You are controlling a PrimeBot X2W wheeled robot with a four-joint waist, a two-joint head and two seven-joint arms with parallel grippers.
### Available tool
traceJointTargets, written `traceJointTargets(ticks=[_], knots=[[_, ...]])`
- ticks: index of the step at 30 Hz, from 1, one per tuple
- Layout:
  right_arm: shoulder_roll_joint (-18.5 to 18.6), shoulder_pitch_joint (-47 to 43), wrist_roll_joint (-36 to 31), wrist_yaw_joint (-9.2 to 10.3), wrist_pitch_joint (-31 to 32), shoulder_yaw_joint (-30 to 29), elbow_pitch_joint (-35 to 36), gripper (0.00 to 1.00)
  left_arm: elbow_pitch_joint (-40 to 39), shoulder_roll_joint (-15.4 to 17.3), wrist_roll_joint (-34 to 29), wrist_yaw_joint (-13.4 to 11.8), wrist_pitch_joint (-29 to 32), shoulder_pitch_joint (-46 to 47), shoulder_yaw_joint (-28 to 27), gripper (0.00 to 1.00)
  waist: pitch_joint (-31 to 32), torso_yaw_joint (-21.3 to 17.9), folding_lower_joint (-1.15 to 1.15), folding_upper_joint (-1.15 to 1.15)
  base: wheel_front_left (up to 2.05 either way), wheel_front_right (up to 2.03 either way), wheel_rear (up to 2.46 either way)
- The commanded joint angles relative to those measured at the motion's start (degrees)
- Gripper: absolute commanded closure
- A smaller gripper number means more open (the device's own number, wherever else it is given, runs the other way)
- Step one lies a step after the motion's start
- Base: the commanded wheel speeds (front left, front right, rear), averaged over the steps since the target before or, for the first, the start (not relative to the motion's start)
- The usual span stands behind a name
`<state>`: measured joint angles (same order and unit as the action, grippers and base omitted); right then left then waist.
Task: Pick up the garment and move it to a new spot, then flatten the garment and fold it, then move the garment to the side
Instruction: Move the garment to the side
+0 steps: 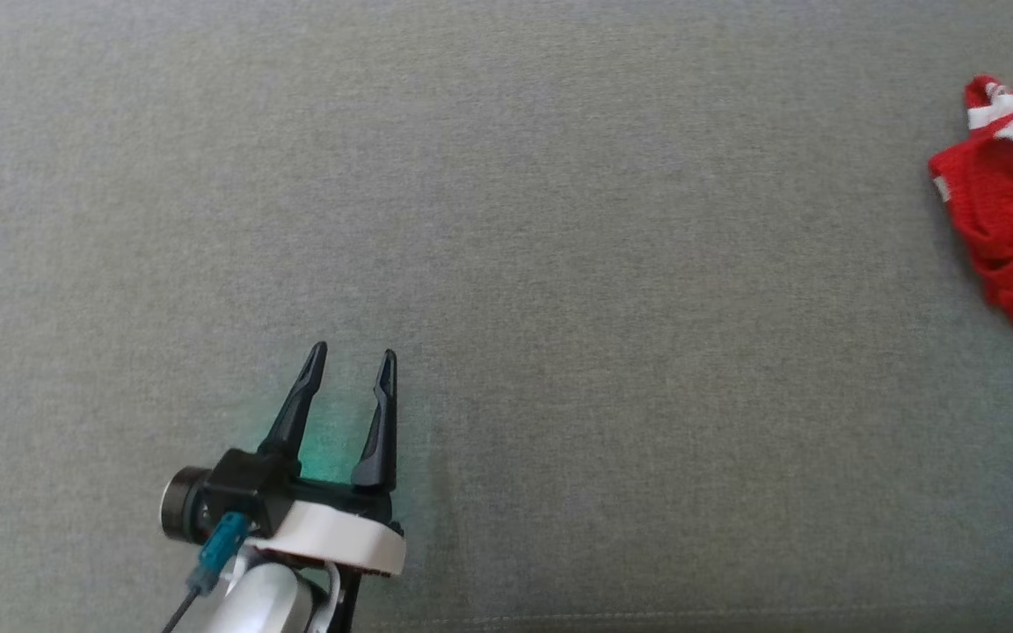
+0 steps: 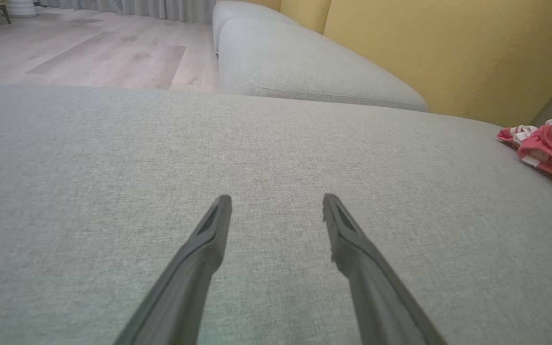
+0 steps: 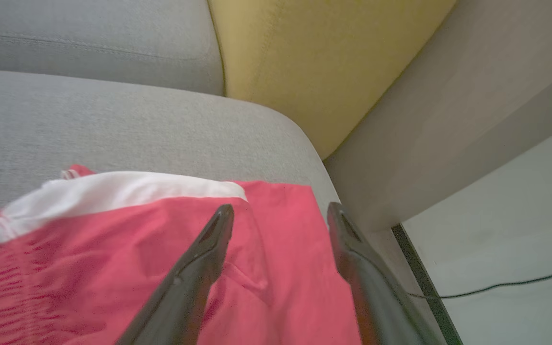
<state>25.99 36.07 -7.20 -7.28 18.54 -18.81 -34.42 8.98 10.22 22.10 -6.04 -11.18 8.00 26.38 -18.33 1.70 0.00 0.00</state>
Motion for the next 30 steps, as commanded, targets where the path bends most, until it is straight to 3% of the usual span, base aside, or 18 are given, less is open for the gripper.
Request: traceJointTargets(ticks=[1, 10, 17, 24, 30], knots=[[0.83, 1.85, -0.5, -0.21, -1.48, 1.13, 1.59, 0.0, -1.65, 0.92, -0.45, -0.01, 0.07, 1.71, -1.23, 0.0, 0.18, -0.49, 0.0, 0.0, 0.0, 0.0, 0.0], [-3.62, 3.97, 0.72, -0.21, -6.61, 9.02, 1.95, 0.0, -1.45, 1.33, 0.14, -0.61, 0.38, 1.7, -1.6, 0.0, 2.26, -2.43, 0.0, 0.0, 0.0, 0.0, 0.0], [-6.8, 2.23, 5.12, -0.21, -10.07, 18.13, 6.35, 0.0, -0.5, 1.43, 2.73, -1.61, -0.91, 0.23, -4.43, 0.0, 7.79, -2.96, 0.0, 0.0, 0.0, 0.0, 0.0], [-11.85, -3.01, 9.52, -0.21, -13.23, 21.47, 10.57, 0.0, 0.72, 1.79, 4.55, -2.73, -2.01, -2.44, -6.95, 0.0, 13.55, -2.08, 0.0, 0.0, 0.0, 0.0, 0.0], [-17.06, -9.39, 9.66, -0.21, -15.51, 20.54, 13.87, 0.0, 1.23, 2.0, 5.46, -3.52, -2.66, -5.19, -8.44, 0.0, 16.9, -1.06, 0.0, 0.0, 0.0, 0.0, 0.0]])
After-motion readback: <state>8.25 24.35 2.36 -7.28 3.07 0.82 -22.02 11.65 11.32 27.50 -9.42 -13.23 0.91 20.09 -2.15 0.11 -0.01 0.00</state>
